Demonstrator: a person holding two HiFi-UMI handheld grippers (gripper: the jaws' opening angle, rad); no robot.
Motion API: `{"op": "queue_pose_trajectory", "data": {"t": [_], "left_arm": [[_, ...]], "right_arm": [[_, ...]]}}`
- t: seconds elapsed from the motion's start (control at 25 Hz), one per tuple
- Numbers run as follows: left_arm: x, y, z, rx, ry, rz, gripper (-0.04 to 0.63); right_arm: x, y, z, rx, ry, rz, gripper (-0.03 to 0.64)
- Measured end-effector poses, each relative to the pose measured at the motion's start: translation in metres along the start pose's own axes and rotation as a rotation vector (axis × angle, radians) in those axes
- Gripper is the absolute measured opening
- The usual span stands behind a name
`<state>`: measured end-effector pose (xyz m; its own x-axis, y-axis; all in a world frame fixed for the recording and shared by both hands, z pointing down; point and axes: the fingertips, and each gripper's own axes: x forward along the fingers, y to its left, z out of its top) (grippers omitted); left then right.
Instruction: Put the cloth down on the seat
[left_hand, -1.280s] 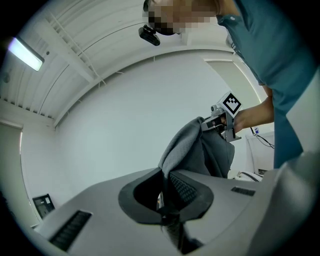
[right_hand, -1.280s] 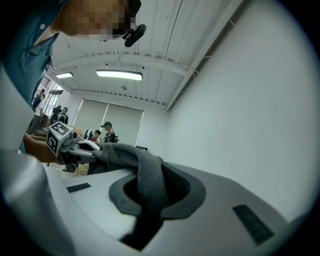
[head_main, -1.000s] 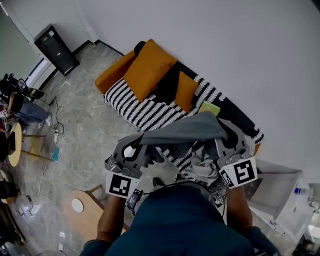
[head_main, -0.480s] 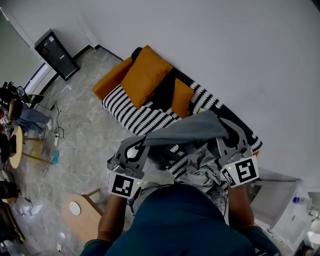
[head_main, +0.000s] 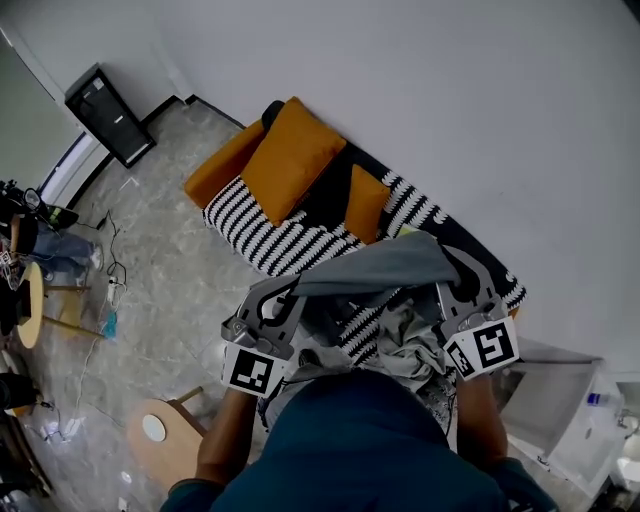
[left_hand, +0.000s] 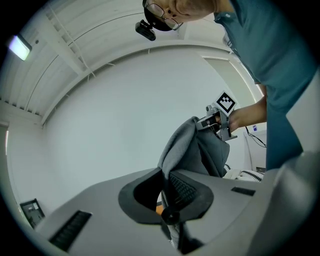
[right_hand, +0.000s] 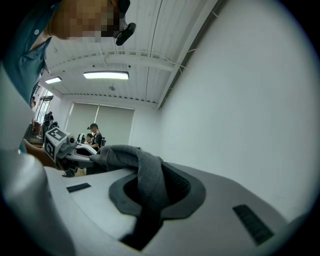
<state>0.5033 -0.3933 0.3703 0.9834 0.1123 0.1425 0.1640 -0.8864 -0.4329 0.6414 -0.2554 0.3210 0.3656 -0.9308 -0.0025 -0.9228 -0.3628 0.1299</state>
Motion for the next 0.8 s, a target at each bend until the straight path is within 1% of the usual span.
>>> {"op": "queue_pose_trajectory", "data": {"t": [0.24, 0.52, 0.68, 0.72, 0.8], "left_arm": [[-0.002, 0.029, -0.021, -0.015, -0.028, -0.044, 0.025], [-0.001, 0.057, -0.048, -0.044, -0.038, -0.074, 0.025], [0.016, 0.059, -0.057, -0.107, -0.045, -0.09, 0.025], [0.027, 0.06, -0.061, -0.114, -0.038, -0.094, 0.025], [0.048, 0.059, -0.065, -0.104, -0.015, -0.107, 0.025]], "right_arm": [[0.028, 0.016, 0.0, 0.016, 0.015, -0.049, 0.041], [0.052, 0.035, -0.008, 0.018, 0.048, -0.073, 0.041], [0.061, 0.022, -0.019, 0.031, 0.083, -0.081, 0.041], [0.064, 0.014, -0.024, 0.041, 0.087, -0.085, 0.041], [0.069, -0.004, -0.037, 0.061, 0.099, -0.09, 0.041]]}}
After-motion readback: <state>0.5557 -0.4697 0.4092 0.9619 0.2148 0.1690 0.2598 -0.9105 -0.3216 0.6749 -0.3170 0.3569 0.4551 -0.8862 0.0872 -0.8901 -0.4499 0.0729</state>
